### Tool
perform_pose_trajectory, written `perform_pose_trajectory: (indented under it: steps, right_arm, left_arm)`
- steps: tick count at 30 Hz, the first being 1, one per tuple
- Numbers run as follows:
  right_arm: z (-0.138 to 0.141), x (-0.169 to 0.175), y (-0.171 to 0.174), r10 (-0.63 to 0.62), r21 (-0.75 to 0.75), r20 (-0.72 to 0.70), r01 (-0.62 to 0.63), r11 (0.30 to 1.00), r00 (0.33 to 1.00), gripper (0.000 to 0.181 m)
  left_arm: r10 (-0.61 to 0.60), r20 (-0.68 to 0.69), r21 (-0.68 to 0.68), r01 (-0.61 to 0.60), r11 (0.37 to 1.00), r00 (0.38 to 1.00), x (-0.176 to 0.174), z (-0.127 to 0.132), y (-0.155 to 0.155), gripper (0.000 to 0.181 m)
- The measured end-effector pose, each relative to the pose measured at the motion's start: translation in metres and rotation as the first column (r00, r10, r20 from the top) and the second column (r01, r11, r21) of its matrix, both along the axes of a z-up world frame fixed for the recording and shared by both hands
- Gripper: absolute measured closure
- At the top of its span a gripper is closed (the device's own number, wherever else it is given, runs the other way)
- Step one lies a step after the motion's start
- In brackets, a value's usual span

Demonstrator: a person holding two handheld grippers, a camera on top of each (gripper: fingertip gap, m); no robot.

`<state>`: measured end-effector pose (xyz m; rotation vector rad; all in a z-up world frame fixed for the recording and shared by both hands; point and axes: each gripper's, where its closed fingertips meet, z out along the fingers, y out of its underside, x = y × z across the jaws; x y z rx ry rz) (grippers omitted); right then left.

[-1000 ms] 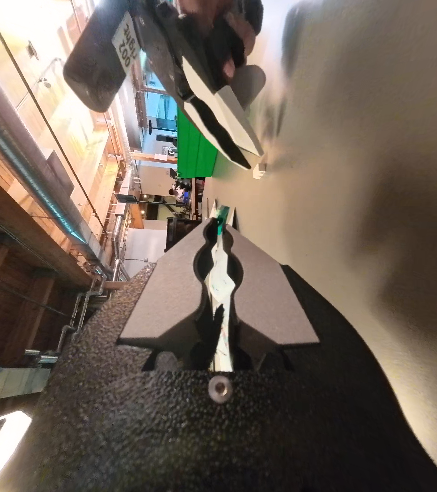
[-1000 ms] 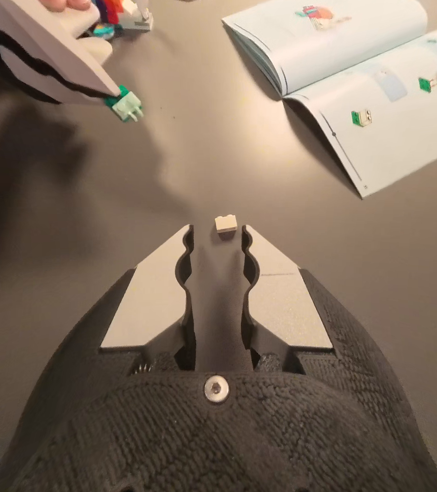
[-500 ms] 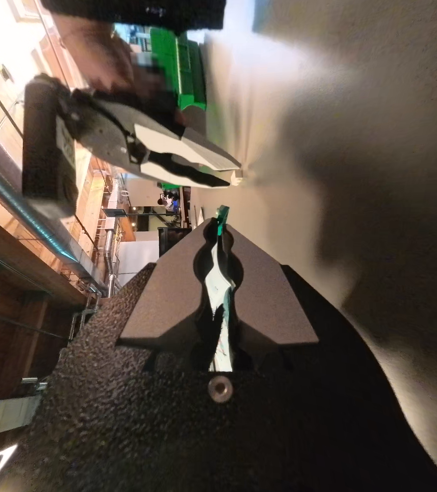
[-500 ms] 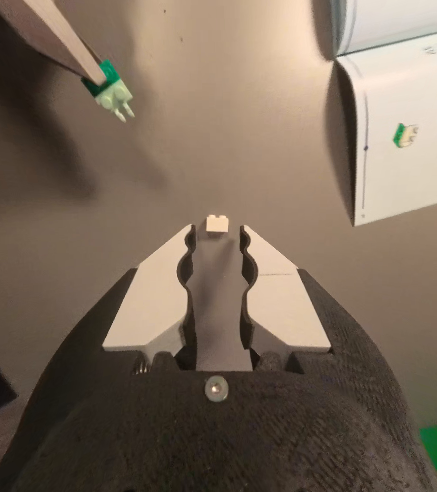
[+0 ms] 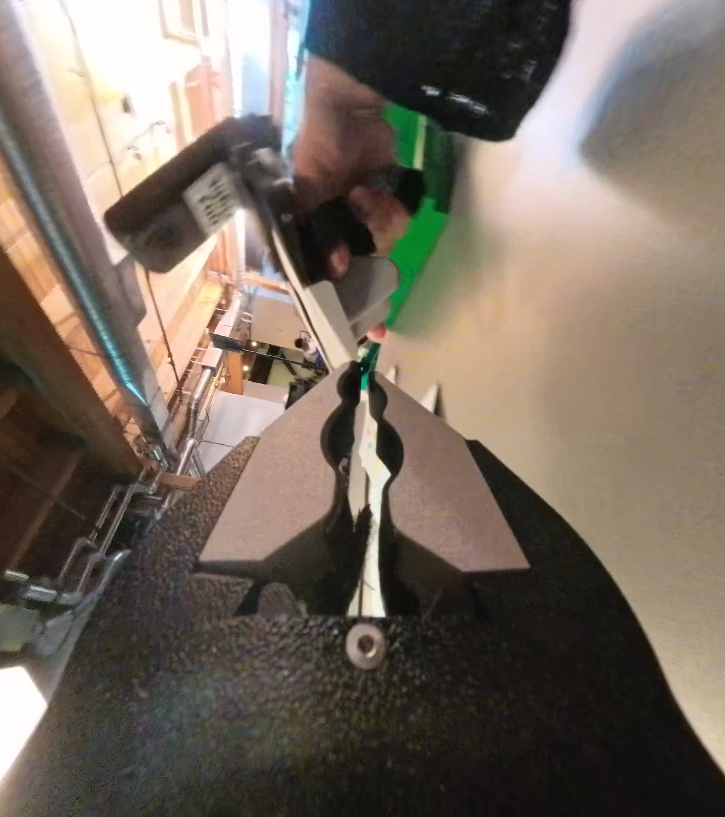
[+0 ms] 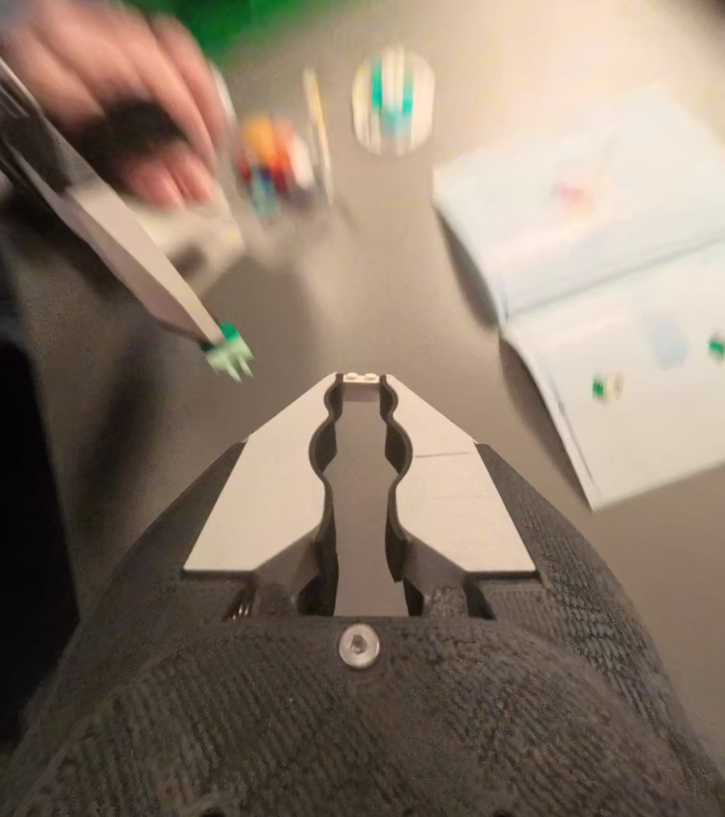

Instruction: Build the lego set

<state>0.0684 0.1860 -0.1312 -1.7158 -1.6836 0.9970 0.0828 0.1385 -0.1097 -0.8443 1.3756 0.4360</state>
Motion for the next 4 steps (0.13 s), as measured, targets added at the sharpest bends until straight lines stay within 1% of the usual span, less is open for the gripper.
perform_pose_trajectory:
  steps: [1, 2, 3, 4]
  right_arm:
    - [0.034, -0.009, -0.012, -0.017, -0.076, -0.191, 0.002, 0.997, 0.981, 0.167]
    - [0.067, -0.013, -0.025, -0.036, -0.147, -0.357, -0.018, 0.989, 0.933, 0.167]
    - [0.094, -0.014, -0.036, -0.061, -0.203, -0.475, -0.041, 0.978, 0.878, 0.167]
    - [0.114, -0.014, -0.046, -0.071, -0.242, -0.544, -0.075, 0.968, 0.836, 0.167]
  left_arm:
    - [-0.011, 0.033, 0.008, 0.011, 1.000, 0.999, -0.002, 0.019, -0.005, 0.181]
    - [-0.032, 0.061, 0.014, 0.031, 0.999, 0.998, -0.003, 0.037, -0.012, 0.181]
    - [-0.060, 0.094, 0.015, 0.059, 0.998, 0.994, -0.003, 0.053, -0.020, 0.181]
    - [-0.082, 0.121, 0.012, 0.081, 0.997, 0.989, -0.003, 0.068, -0.028, 0.181]
